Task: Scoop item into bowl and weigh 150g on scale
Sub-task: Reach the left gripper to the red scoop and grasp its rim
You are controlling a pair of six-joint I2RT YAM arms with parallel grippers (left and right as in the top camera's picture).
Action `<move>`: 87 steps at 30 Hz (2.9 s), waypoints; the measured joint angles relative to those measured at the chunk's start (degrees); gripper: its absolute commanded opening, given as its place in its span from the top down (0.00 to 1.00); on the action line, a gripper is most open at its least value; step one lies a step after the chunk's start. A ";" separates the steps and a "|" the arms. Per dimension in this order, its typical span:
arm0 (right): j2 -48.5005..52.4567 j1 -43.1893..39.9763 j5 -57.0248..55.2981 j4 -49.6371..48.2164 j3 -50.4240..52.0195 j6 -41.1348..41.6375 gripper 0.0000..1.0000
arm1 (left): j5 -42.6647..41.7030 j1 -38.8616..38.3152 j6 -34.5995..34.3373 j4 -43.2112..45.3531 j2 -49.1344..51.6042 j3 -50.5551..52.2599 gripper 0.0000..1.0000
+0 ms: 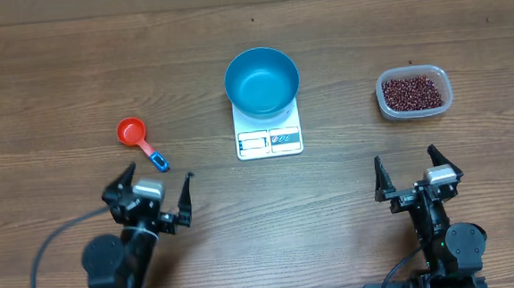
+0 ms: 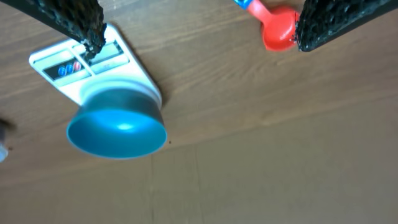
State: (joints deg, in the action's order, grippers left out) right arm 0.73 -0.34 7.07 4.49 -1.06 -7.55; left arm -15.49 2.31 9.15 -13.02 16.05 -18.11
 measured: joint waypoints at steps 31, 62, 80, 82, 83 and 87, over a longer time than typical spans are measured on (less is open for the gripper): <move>-0.11 0.00 0.00 -0.04 0.00 0.02 0.00 | 10.32 4.07 -21.53 -40.35 69.07 -56.48 0.18; -0.11 0.02 -0.02 -0.02 0.00 0.00 0.00 | 13.31 14.19 -23.96 -21.57 97.68 -56.52 0.51; -0.11 0.00 0.00 -0.02 0.00 0.02 0.00 | 12.74 11.26 -23.80 -18.43 99.34 -56.68 0.82; -0.11 0.00 0.00 -0.02 0.00 0.04 0.00 | 12.74 11.26 -23.63 -18.47 99.36 -56.68 0.96; -0.11 0.02 0.00 -0.02 0.00 0.00 0.00 | 12.72 11.26 -23.69 -18.56 99.36 -56.68 0.96; -0.11 0.00 0.00 -0.02 0.00 0.02 0.00 | 12.70 11.26 -23.78 -18.62 99.36 -56.85 0.96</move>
State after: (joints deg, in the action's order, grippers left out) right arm 0.62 -0.34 7.07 4.47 -1.06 -7.53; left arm -2.79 13.56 -14.63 -31.64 115.42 -74.96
